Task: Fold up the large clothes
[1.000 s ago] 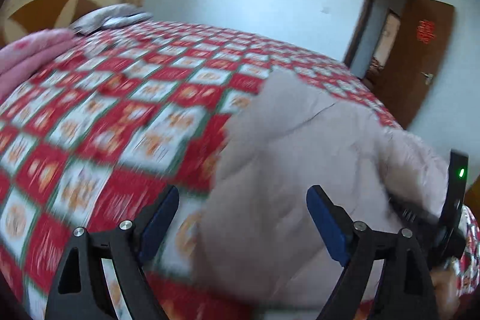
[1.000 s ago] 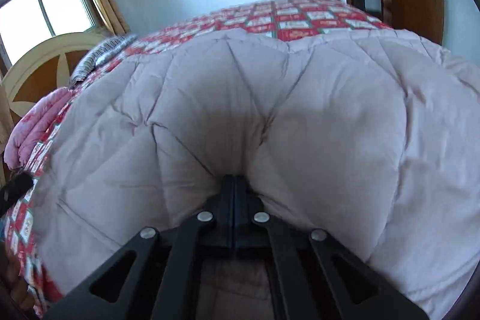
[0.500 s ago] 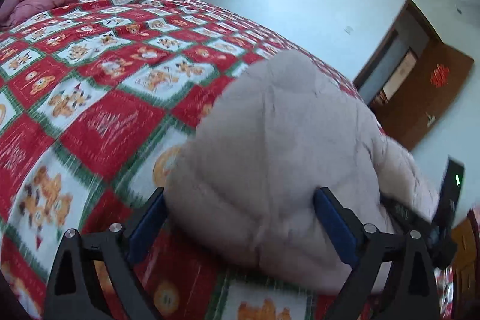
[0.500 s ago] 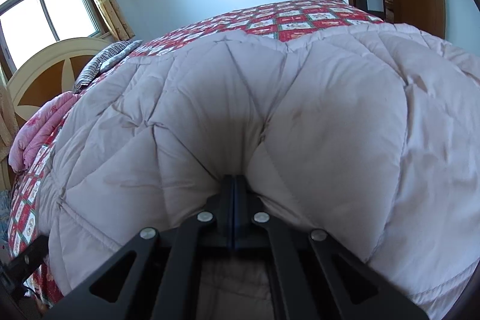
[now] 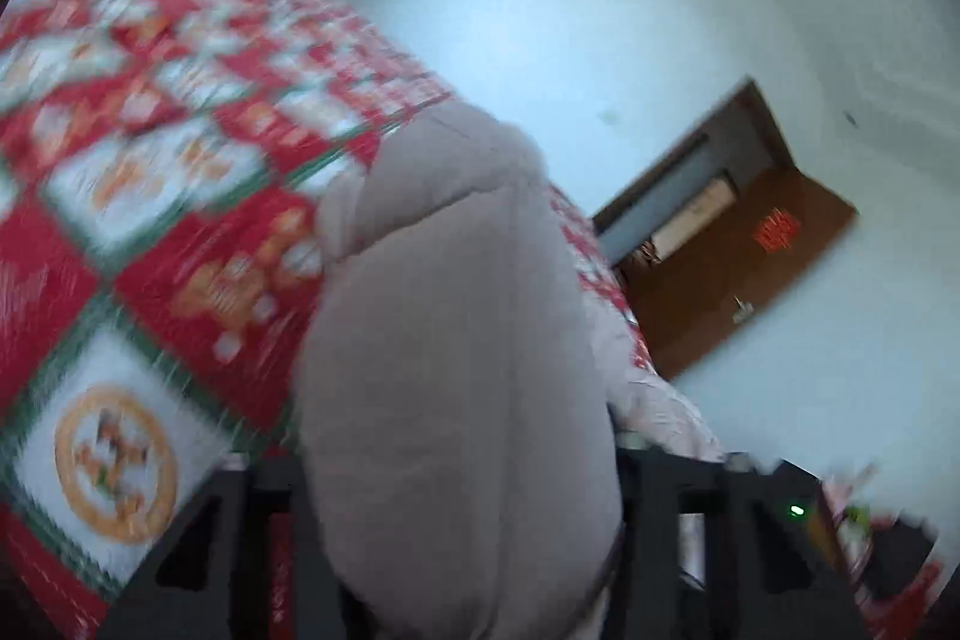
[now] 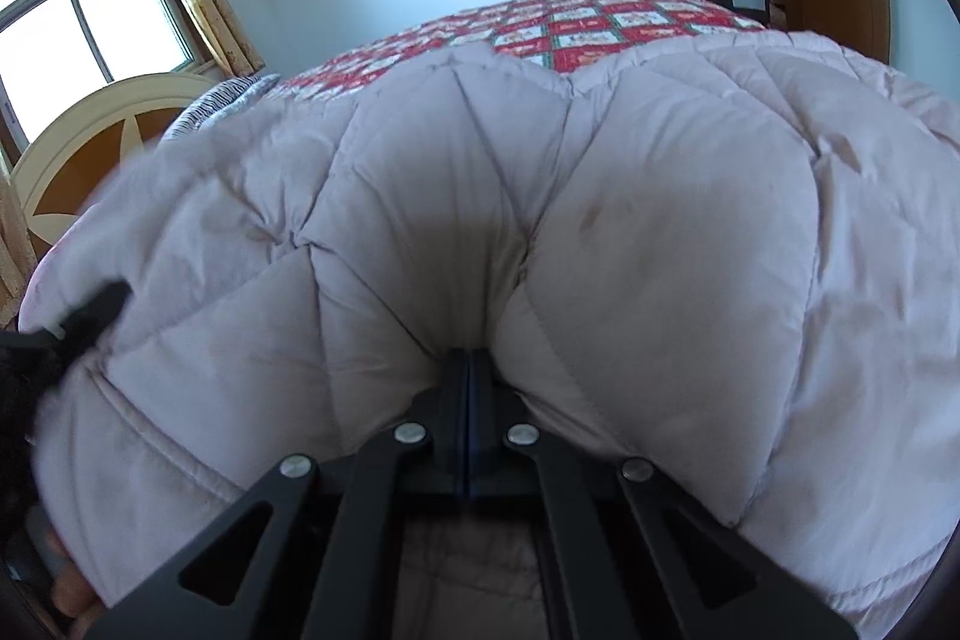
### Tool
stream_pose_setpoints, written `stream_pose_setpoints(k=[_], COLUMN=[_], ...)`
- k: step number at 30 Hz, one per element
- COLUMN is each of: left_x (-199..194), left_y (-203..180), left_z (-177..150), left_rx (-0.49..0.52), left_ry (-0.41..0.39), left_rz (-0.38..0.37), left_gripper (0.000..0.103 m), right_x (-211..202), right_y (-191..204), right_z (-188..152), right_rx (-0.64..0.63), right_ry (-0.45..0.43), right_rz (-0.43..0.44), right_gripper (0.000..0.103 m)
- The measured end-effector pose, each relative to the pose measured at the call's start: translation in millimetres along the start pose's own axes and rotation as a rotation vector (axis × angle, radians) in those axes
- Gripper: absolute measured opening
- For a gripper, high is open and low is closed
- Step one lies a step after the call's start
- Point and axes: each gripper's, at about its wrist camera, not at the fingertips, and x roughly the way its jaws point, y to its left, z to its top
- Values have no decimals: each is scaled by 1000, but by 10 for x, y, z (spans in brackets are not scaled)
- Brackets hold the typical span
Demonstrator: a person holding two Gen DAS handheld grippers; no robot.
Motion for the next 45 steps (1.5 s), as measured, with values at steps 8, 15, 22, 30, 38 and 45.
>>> stream_pose_setpoints(k=[8, 15, 22, 30, 38, 45], left_x=[-334, -890, -1125, -805, -259, 65], left_y=[-689, -1130, -1152, -1724, -2078, -1966], left_z=[166, 194, 177, -435, -1518, -2140], left_rx=[224, 511, 654, 855, 1191, 1419], left_ry=[16, -16, -49, 26, 150, 205], left_rz=[-124, -68, -17, -79, -29, 3], left_gripper=[18, 18, 18, 18, 18, 20], right_x=[-20, 177, -273, -1455, -1061, -1041], right_y=[-108, 743, 945, -504, -868, -1245], right_z=[-129, -492, -374, -242, -604, -697], right_rx=[287, 388, 163, 126, 239, 348], right_ry=[130, 295, 267, -95, 6, 55], right_rz=[242, 603, 573, 143, 200, 295], right_gripper=[0, 0, 8, 11, 9, 0])
